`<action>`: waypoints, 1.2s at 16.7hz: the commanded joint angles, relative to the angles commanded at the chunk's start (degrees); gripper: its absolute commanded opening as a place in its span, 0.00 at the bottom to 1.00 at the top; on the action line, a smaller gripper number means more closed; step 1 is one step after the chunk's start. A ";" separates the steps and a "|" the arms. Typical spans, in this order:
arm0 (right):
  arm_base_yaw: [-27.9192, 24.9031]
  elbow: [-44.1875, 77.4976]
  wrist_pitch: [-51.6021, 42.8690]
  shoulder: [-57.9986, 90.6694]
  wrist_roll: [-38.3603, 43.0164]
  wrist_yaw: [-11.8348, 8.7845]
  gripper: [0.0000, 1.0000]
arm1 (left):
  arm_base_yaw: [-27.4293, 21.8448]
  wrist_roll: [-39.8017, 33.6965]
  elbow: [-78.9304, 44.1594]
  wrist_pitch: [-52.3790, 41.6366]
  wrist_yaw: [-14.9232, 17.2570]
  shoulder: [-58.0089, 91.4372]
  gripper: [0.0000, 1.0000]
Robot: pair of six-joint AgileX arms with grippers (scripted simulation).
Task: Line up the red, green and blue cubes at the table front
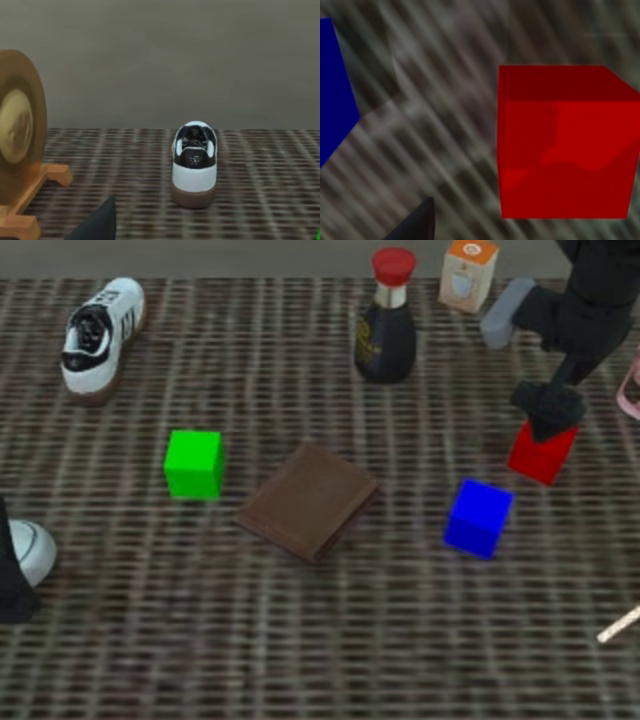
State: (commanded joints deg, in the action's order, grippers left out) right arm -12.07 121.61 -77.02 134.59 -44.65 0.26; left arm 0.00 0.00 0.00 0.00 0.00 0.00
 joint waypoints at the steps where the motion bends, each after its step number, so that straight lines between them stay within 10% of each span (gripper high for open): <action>1: 0.00 0.00 0.00 0.00 0.00 0.00 1.00 | 0.00 0.00 0.00 0.00 0.00 0.00 1.00; 17: -0.09 -14.37 17.94 3.56 0.13 0.04 1.00 | 0.00 0.00 0.00 0.00 0.00 0.00 1.00; 20: -0.09 -14.37 17.94 3.56 0.13 0.04 0.77 | 0.00 0.00 0.00 0.00 0.00 0.00 1.00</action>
State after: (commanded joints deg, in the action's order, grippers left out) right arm -12.17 107.23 -59.08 138.15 -44.52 0.30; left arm 0.00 0.00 0.00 0.00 0.00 0.00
